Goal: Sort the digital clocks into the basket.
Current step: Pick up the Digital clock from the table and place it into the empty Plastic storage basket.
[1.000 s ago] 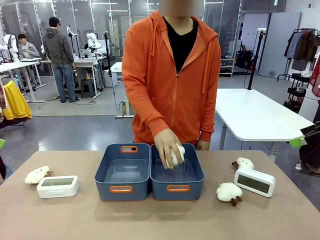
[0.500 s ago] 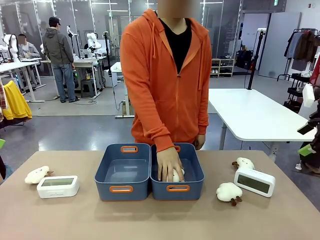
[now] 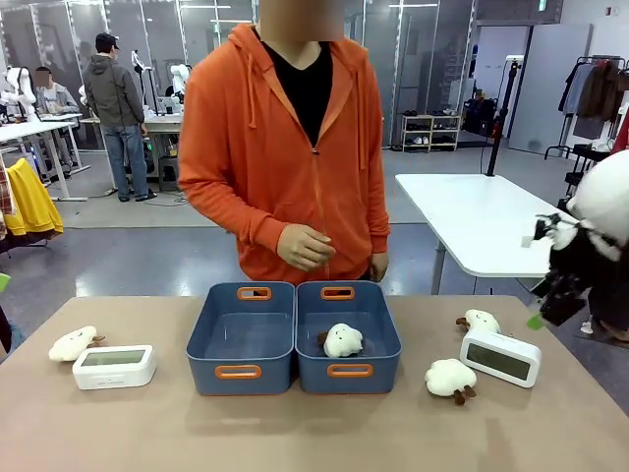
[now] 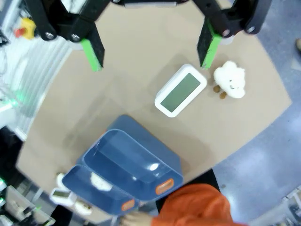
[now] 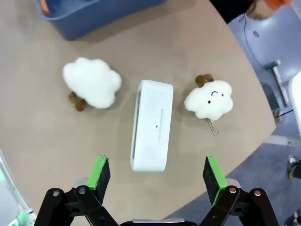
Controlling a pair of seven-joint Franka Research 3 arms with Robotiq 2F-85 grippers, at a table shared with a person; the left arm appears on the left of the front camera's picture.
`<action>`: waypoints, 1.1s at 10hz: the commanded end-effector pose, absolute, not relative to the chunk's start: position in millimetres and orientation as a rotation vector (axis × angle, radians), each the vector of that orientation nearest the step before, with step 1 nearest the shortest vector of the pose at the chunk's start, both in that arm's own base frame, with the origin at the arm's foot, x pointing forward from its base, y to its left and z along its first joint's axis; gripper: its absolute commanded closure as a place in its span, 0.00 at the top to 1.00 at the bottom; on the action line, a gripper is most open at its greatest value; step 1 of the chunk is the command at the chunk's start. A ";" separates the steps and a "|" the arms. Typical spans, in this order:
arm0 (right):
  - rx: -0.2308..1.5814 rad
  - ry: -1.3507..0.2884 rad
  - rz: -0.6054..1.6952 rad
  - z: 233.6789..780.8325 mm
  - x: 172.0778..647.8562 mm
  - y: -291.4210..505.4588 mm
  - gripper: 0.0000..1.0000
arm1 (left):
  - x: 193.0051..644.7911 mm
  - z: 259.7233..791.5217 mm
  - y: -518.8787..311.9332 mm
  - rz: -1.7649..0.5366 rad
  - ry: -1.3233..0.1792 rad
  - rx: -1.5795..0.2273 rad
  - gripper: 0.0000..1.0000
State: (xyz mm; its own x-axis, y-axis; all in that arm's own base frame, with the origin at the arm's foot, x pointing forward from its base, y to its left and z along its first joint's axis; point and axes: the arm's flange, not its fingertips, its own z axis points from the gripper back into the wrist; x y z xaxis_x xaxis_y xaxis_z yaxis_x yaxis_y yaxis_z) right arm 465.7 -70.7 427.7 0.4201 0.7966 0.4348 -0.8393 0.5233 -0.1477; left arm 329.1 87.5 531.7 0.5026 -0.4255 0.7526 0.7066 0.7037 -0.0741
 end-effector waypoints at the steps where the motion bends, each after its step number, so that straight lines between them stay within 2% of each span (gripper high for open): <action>1: 0.040 -0.462 0.997 415.8 489.4 -66.7 1.00 | 328.9 530.7 89.3 -0.730 -0.783 -0.408 1.00; 4: 0.028 -0.399 0.978 384.1 509.5 -64.7 1.00 | 328.9 530.7 89.3 -0.730 -0.783 -0.408 1.00; 9: 0.025 -0.322 0.992 344.5 517.0 -54.4 1.00 | 328.9 530.7 89.3 -0.730 -0.783 -0.408 1.00; 11: 0.084 -0.268 0.980 331.9 519.5 -46.8 1.00 | 328.9 530.7 89.3 -0.730 -0.783 -0.408 1.00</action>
State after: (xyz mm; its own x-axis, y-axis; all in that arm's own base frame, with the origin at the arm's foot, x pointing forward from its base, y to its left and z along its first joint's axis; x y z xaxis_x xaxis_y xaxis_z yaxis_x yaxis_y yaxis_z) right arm 511.6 -48.7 336.5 0.4959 0.8172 0.2937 -0.8384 0.5386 -0.0832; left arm 328.9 87.5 531.7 0.5030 -0.4260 0.7520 0.7064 0.7039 -0.0737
